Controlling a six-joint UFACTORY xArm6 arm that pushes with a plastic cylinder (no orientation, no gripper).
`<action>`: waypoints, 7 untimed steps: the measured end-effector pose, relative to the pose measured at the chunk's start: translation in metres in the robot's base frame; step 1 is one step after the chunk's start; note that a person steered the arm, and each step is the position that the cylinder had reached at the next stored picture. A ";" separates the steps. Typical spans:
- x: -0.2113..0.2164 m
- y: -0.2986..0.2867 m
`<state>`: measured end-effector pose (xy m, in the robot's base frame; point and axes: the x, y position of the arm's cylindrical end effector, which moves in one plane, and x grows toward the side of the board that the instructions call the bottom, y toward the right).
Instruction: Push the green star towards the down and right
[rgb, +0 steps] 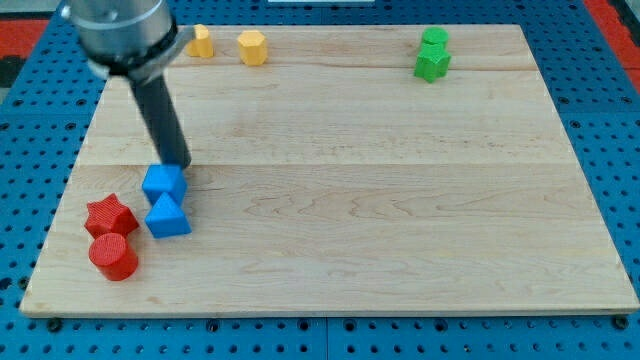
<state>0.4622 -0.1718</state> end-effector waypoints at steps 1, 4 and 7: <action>-0.015 0.053; -0.161 0.423; -0.200 0.320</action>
<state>0.2620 0.1477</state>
